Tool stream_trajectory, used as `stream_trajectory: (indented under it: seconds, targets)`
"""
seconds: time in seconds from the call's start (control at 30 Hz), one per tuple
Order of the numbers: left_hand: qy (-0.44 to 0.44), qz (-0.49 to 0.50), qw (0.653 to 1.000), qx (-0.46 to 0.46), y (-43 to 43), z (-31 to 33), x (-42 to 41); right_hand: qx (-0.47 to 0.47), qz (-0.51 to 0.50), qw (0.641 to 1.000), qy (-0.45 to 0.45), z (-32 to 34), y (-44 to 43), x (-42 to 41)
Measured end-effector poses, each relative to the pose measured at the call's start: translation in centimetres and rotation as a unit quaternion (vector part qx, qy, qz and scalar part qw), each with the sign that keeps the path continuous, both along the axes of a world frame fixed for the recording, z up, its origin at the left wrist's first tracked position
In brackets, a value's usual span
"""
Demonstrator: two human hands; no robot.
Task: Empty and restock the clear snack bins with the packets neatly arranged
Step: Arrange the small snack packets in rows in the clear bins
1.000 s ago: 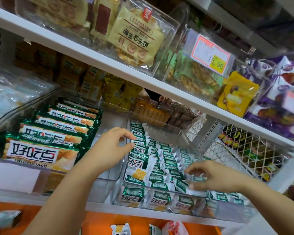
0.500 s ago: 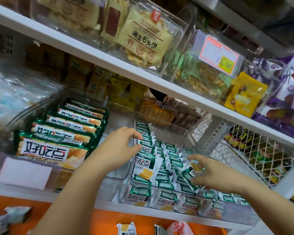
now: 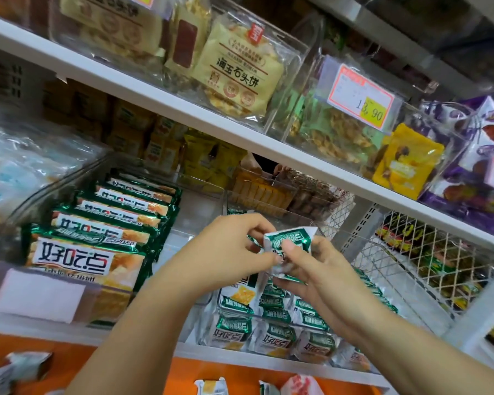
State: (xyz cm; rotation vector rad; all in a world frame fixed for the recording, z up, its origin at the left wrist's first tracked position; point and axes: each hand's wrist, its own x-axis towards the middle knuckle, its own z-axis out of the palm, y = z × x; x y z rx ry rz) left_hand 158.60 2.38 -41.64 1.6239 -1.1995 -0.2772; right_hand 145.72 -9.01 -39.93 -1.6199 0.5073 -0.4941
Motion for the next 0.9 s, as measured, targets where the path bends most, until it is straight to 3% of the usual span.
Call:
stream_trajectory:
  seconds: [0.1,0.23,0.4,0.57,0.7,0.9]
  targets:
    - [-0.019,0.028,0.999,0.018,0.4,0.0,0.5,-0.154,-0.008,0.985,0.081,0.0,-0.9,-0.3]
    - [-0.090,0.040,0.988,0.116,0.9,-0.2,1.3,-0.378,0.066,0.914,0.130,-0.2,-1.6,-0.1]
    - [-0.094,0.053,0.983,0.151,1.1,-0.9,2.3,-0.373,0.057,0.909,0.178,-2.6,-2.4,0.7]
    - [-0.072,0.092,0.982,0.147,1.4,-1.9,3.5,-0.474,0.095,0.854,0.192,-5.3,-2.2,2.2]
    - [-0.050,0.086,0.982,0.160,1.3,-2.6,3.8,-0.459,0.095,0.854,0.227,-4.8,-2.2,2.5]
    - [-0.041,0.089,0.984,0.152,1.2,-2.9,4.1,-0.547,0.094,0.815,0.164,-6.1,-2.0,2.3]
